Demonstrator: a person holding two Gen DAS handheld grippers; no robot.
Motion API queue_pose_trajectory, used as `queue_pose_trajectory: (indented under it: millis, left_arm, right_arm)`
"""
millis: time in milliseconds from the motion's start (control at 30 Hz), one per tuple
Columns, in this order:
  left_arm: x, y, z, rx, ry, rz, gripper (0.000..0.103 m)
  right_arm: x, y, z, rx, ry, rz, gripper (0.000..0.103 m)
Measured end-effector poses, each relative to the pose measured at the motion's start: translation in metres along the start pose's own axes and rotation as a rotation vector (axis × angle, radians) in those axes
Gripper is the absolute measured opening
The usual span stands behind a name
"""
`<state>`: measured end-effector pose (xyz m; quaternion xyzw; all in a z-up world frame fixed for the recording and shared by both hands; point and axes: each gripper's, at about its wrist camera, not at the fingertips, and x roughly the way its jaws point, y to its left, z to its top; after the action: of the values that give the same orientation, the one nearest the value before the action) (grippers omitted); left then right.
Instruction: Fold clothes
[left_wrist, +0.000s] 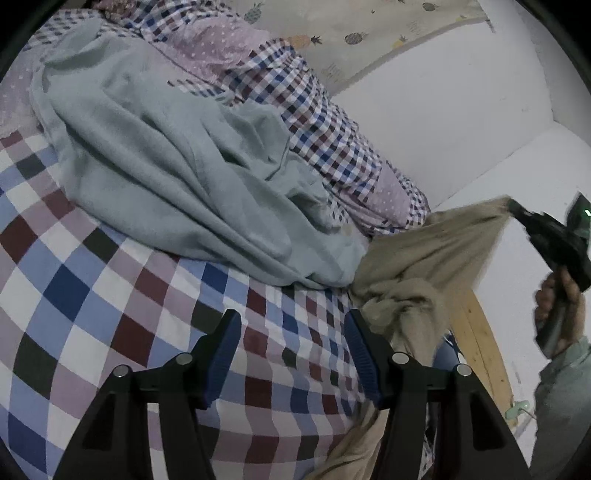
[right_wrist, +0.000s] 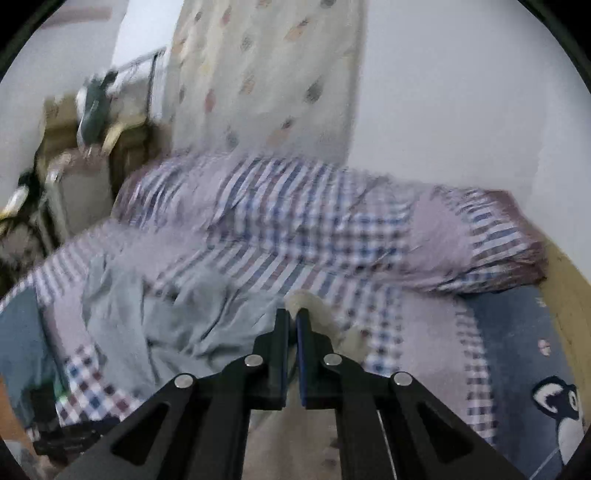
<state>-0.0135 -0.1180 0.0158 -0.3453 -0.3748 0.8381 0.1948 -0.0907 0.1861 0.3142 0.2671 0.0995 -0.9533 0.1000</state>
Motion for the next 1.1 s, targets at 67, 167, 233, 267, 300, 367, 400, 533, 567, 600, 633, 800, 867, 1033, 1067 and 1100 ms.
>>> queue_pose_trajectory:
  millis: [67,167,233,267,300,367,400,533,567,600,633,800,867,1033,1067,1100]
  left_arm:
    - [0.003,-0.003,-0.001,0.015,0.006,-0.002,0.061]
    - [0.012,-0.011,-0.004,0.050,0.027,0.011,0.061]
    - [0.017,-0.015,-0.007,0.075,0.040,0.022,0.061]
    - [0.019,-0.018,-0.009,0.088,0.046,0.028,0.061]
    - [0.021,-0.020,-0.011,0.100,0.052,0.033,0.061]
    - [0.026,-0.024,-0.014,0.126,0.063,0.044,0.061]
    - [0.028,-0.027,-0.016,0.138,0.069,0.050,0.061]
    - [0.039,-0.034,-0.024,0.180,0.117,0.060,0.061]
    - [0.043,-0.036,-0.027,0.196,0.137,0.059,0.061]
    - [0.046,-0.041,-0.030,0.219,0.158,0.059,0.061]
    - [0.049,-0.045,-0.034,0.246,0.178,0.059,0.061]
    - [0.060,-0.083,-0.059,0.453,0.263,0.028,0.061]
    - [0.066,-0.097,-0.072,0.536,0.302,0.015,0.061]
    - [0.085,-0.110,-0.100,0.691,0.376,0.105,0.050]
    - [0.087,-0.110,-0.103,0.707,0.379,0.125,0.041]
    - [0.086,-0.110,-0.104,0.706,0.373,0.122,0.034]
  right_arm:
    - [-0.006,-0.040,-0.008,0.048,-0.012,-0.109,0.002]
    - [0.020,-0.093,-0.045,0.108,0.120,-0.317,0.003]
    - [0.049,-0.130,-0.077,0.141,0.261,-0.472,0.004]
    - [0.062,-0.148,-0.094,0.165,0.329,-0.541,0.005]
    - [0.072,-0.166,-0.112,0.204,0.393,-0.593,0.006]
    - [0.081,-0.190,-0.149,0.274,0.490,-0.660,0.008]
    - [0.079,-0.191,-0.159,0.280,0.493,-0.656,0.008]
    - [0.070,-0.168,-0.184,0.272,0.459,-0.534,0.040]
    - [0.067,-0.156,-0.186,0.263,0.437,-0.473,0.046]
    - [0.065,-0.145,-0.188,0.255,0.423,-0.410,0.049]
    - [0.065,-0.136,-0.191,0.252,0.421,-0.342,0.051]
    - [0.085,-0.101,-0.212,0.238,0.485,-0.094,0.055]
    - [0.102,-0.093,-0.226,0.236,0.540,-0.045,0.055]
    - [0.135,-0.080,-0.255,0.211,0.624,-0.028,0.055]
    - [0.134,-0.078,-0.259,0.202,0.621,-0.029,0.039]
    - [0.130,-0.077,-0.258,0.178,0.602,-0.039,0.009]
